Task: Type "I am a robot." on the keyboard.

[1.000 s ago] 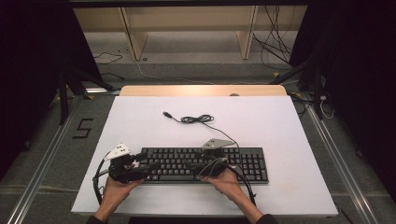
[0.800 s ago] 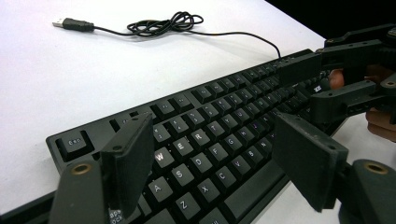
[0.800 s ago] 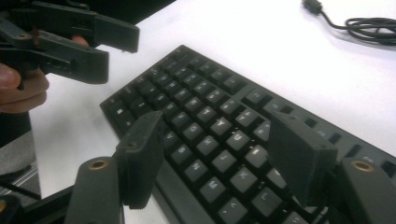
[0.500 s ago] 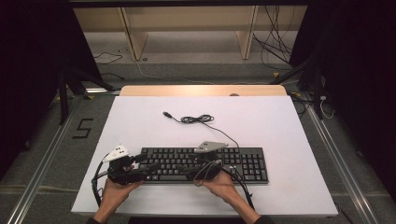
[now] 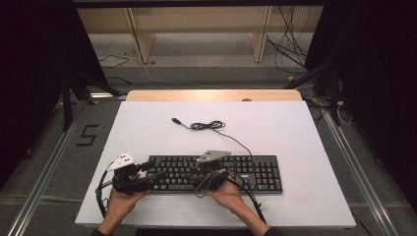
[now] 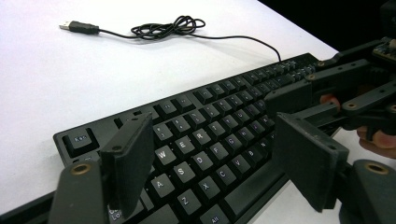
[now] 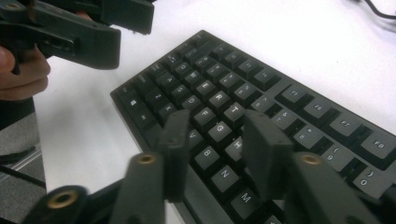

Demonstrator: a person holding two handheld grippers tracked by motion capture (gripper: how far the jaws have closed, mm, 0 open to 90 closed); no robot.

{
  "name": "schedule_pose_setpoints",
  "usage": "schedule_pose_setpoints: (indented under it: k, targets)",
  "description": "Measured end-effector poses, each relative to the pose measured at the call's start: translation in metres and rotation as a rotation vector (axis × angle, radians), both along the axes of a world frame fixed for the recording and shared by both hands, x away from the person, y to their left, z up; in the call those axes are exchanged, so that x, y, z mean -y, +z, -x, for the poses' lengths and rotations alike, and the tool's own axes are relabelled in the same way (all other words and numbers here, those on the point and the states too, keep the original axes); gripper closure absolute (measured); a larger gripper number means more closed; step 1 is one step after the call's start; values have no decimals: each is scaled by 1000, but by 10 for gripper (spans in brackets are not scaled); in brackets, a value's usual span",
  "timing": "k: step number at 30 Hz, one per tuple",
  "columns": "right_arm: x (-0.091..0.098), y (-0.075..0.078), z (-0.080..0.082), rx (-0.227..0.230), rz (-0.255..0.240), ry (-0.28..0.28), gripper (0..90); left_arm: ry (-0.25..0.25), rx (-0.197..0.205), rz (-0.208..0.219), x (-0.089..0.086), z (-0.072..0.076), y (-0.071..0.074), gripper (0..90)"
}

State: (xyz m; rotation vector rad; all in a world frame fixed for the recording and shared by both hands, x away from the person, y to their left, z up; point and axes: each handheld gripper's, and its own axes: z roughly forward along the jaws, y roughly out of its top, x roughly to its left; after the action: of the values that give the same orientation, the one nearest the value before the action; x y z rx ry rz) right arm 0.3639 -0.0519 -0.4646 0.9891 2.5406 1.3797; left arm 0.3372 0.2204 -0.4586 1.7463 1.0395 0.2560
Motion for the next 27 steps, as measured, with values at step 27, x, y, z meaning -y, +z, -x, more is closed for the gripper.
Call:
schedule_pose_setpoints:
  k: [27]
  targets:
    - [-16,-15,-3,-25,72,19,900,-6,10,6,0,0,0,284]
